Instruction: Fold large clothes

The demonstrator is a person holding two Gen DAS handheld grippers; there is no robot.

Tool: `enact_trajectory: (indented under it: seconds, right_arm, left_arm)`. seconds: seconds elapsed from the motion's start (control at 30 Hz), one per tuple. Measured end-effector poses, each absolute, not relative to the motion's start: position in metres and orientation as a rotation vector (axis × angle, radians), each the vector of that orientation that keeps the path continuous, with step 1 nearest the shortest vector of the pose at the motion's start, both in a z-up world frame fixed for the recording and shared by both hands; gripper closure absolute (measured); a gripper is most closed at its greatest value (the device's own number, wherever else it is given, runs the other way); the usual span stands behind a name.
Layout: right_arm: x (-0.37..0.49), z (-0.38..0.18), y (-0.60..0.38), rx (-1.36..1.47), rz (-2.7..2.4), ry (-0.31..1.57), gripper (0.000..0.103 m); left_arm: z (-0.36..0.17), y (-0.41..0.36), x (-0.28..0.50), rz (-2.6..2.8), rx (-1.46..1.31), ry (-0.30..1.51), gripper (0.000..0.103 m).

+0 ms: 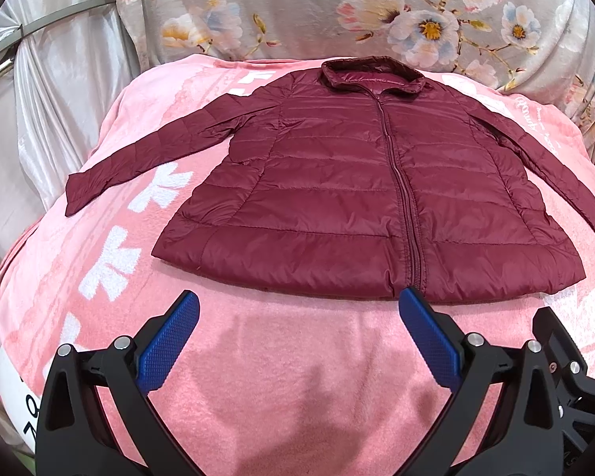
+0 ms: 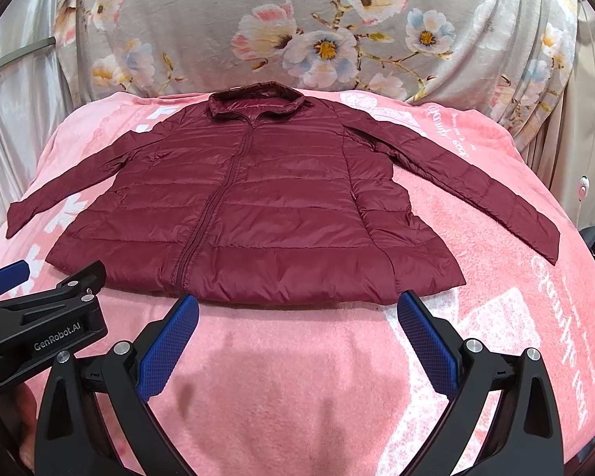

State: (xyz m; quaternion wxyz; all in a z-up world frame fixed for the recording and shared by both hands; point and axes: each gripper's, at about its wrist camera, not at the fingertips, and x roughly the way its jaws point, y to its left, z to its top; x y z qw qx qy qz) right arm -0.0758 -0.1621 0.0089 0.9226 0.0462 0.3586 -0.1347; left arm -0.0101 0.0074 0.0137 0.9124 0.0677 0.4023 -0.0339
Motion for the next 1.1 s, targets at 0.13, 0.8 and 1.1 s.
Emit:
enact_trajectory:
  seconds: [0.13, 0.8, 1.1]
  right_arm:
    - [-0.0754, 0.0075, -0.1635, 0.095, -0.277, 0.737, 0.005]
    - [-0.0751, 0.0070, -0.1605, 0.099, -0.278, 0.741, 0.005]
    - [-0.0741, 0.0056, -0.1597, 0.101, -0.279, 0.744, 0.005]
  left_arm:
    - [0.0132, 0.0078, -0.0097, -0.070, 0.138, 0.827, 0.005]
    - [0.0101, 0.0107, -0.0092, -0.066, 0.134, 0.833, 0.005]
    - [0.0088, 0.0112, -0.0091, -0.068, 0.133, 0.835, 0.005]
